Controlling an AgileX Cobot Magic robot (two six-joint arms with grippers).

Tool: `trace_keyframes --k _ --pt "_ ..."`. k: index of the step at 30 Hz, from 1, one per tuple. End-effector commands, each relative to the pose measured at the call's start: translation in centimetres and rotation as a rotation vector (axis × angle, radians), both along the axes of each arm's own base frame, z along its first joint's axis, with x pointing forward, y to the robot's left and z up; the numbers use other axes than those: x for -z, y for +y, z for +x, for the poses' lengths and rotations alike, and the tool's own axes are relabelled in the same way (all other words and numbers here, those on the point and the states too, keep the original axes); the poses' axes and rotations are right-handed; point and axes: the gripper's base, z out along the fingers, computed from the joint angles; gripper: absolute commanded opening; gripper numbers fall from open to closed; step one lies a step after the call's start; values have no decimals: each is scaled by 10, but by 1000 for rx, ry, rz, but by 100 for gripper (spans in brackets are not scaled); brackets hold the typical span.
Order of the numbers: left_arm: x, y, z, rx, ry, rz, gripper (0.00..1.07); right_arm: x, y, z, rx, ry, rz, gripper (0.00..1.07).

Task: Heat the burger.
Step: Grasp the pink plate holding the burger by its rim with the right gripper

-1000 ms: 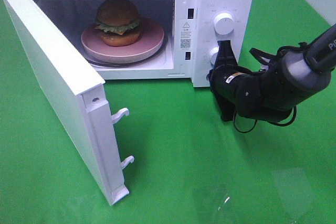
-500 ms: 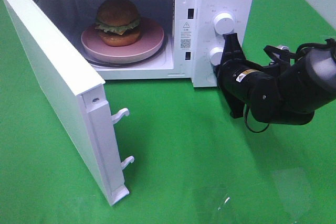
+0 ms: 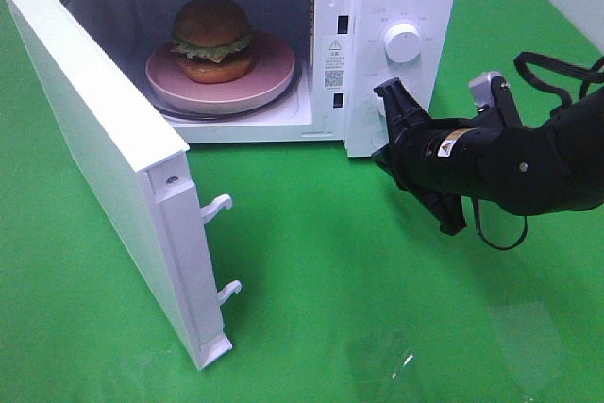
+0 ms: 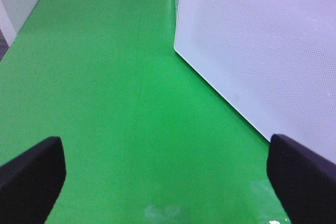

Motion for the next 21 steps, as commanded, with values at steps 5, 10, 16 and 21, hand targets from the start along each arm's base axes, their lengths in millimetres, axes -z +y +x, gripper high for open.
trace_keyframes --k 5,10,16,21 --pt "-1 -1 -2 -2 -29 -3 98 -27 0 -16 -201 33 -171 4" --pt "-1 -1 -2 -2 -29 -3 98 -42 -3 -24 -293 29 -276 5" --pt "-1 -1 -2 -2 -29 -3 98 -55 -8 -36 -417 43 -417 7" --pt "-1 -1 -2 -2 -29 -3 98 -63 -12 -47 -528 62 -527 9"
